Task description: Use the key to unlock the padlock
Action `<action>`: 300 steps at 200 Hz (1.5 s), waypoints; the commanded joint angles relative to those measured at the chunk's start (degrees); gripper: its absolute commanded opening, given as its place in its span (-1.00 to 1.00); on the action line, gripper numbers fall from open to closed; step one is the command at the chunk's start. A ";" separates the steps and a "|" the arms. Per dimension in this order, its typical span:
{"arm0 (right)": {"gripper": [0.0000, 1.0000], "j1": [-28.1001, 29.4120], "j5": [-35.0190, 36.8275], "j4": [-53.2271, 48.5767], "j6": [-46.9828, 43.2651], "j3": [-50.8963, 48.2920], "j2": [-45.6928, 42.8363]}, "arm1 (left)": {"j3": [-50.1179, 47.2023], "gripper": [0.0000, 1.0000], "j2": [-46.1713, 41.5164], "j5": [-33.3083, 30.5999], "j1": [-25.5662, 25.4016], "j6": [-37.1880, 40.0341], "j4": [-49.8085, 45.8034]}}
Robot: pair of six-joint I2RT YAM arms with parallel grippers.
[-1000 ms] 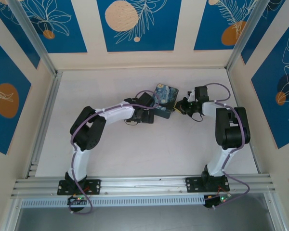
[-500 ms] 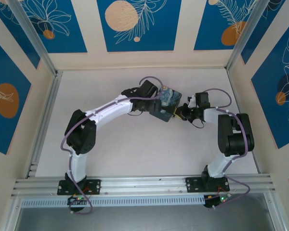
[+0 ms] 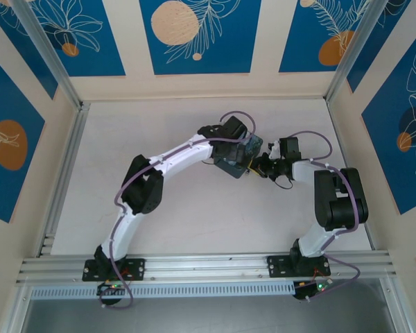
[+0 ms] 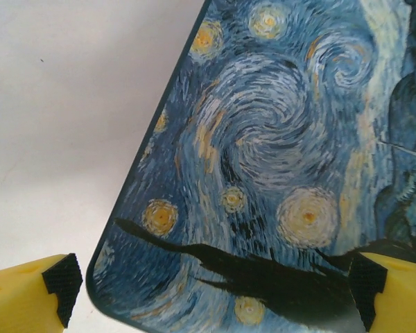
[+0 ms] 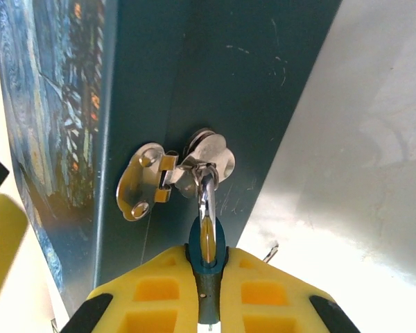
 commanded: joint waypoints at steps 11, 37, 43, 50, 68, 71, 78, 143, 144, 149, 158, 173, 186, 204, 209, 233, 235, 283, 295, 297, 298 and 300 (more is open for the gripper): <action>-1.00 0.03 -1.47 0.43 -0.26 -0.59 -0.13 | 3.95 0.99 3.01 -4.88 -1.32 2.80 -5.87; -1.00 -1.01 -1.38 -0.10 -1.03 -0.13 0.52 | 3.76 0.96 4.32 -6.01 -1.93 4.84 -7.30; -1.00 -1.31 -1.38 -0.36 -1.29 0.11 0.77 | 3.77 0.95 4.64 -5.89 -2.04 5.32 -7.71; -1.00 -1.71 -1.28 -0.97 -1.61 0.50 1.07 | 3.80 0.92 5.22 -5.48 -2.17 5.93 -8.17; -1.00 -2.68 -0.20 -3.71 -2.76 2.19 2.09 | 3.36 0.87 6.42 -3.96 -2.22 6.81 -9.09; -1.00 -2.95 -0.15 -3.98 -2.85 2.43 2.25 | 3.24 0.86 6.56 -3.70 -2.23 7.02 -9.10; -1.00 -3.49 -0.06 -4.61 -2.98 3.17 2.64 | 2.85 0.85 6.93 -3.01 -2.23 7.21 -9.10; -1.00 -9.23 -5.76 -4.93 0.91 18.86 10.05 | 2.59 0.80 8.86 -0.01 -2.43 7.27 -8.86; -1.00 -9.30 -5.98 -5.06 1.11 19.12 10.23 | 2.60 0.80 8.89 0.04 -2.41 7.26 -8.89; -1.00 -9.77 -7.27 -5.85 1.63 20.44 10.81 | 2.76 0.80 8.98 0.08 -2.40 7.21 -9.01; -1.00 -9.55 -6.03 -7.08 1.34 20.77 10.07 | 2.70 0.80 9.01 0.24 -2.40 6.94 -8.77; -1.00 -8.85 -3.24 -8.83 0.35 19.28 7.35 | 3.15 0.81 9.42 0.22 -2.36 6.64 -8.53; -1.00 -9.06 -2.93 -8.31 0.64 16.55 5.23 | 3.52 0.82 9.53 0.15 -2.31 6.37 -8.50; -1.00 -9.36 -2.77 -8.01 0.77 12.43 1.91 | 3.38 0.87 8.99 -0.04 -2.25 6.28 -8.27; -1.00 -9.37 -2.78 -7.94 0.79 11.41 0.95 | 3.32 0.88 8.67 -0.09 -2.22 6.28 -8.17; -1.00 -9.13 -2.20 -8.70 1.07 5.54 -4.60 | 2.43 0.96 6.42 -0.66 -1.63 6.99 -7.13; -1.00 -9.11 -2.11 -8.84 1.19 5.07 -5.09 | 2.32 0.96 6.23 -0.59 -1.59 7.05 -6.98; -1.00 -7.26 -2.67 -9.11 2.27 -5.07 -11.94 | 1.03 1.00 0.96 -2.46 1.18 7.94 -6.52; -1.00 -5.81 -2.47 -9.06 2.58 -6.44 -12.73 | -0.04 1.00 -1.18 -2.55 1.90 7.95 -6.00; -1.00 -5.58 -2.51 -9.07 2.62 -6.58 -12.77 | -0.23 1.00 -1.54 -2.51 2.08 7.95 -5.84; -1.00 -5.41 -2.51 -9.07 2.63 -6.65 -12.82 | -0.44 1.00 -1.76 -2.53 2.13 7.91 -5.75; -1.00 -5.06 -2.52 -9.00 2.63 -6.94 -12.83 | -0.68 1.00 -2.14 -2.50 2.27 7.87 -5.65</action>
